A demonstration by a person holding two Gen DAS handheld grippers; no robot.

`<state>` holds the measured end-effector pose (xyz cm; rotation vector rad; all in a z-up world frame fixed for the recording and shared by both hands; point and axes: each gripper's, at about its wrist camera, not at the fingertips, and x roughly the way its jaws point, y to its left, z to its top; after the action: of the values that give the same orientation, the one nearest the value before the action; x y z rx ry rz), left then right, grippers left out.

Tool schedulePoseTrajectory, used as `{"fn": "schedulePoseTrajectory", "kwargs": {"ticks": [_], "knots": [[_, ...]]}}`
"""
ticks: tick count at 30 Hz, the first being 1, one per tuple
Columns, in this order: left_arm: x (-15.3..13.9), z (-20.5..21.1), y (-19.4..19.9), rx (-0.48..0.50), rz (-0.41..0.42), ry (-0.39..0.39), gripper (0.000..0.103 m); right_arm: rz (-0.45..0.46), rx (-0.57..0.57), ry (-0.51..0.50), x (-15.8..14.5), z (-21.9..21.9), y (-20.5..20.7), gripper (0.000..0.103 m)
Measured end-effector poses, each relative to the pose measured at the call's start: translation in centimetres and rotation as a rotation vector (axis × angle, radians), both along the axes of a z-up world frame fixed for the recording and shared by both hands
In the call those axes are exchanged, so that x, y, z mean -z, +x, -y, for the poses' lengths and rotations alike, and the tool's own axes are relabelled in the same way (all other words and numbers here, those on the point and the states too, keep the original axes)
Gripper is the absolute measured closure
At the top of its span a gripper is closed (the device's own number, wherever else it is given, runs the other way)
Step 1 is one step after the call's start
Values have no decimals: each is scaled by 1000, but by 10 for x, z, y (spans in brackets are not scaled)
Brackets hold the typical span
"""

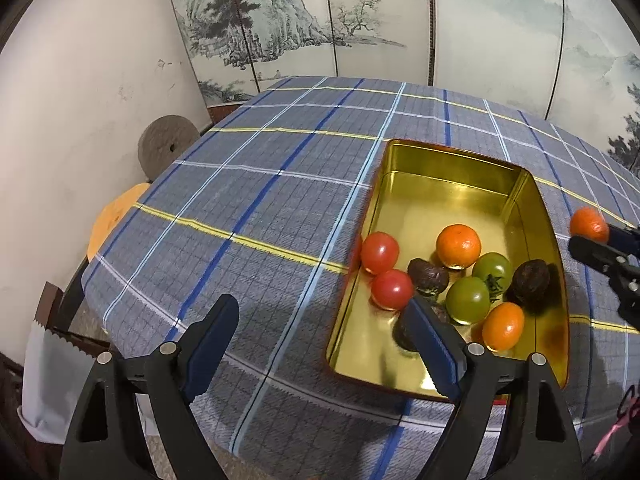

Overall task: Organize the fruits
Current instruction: 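Carry the mandarin into the gold tray and open right gripper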

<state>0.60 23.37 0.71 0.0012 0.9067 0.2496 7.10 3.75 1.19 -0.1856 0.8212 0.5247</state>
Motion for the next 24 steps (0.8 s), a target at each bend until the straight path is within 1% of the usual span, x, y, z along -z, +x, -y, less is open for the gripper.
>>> {"fn": "schedulePoseTrajectory", "kwargs": {"ticks": [6,12,24], "knots": [[1,-12,-5,-20,-12,-7,17,-15,-36,-3,9,-25,1,68],[1,-19,-6,-33,-24,-13,17,-34,-54,-23,20,-40,3,68],[3,-28,-8,-36,-40,-20,17,-62,-54,-40,34,-57,9,68]]}}
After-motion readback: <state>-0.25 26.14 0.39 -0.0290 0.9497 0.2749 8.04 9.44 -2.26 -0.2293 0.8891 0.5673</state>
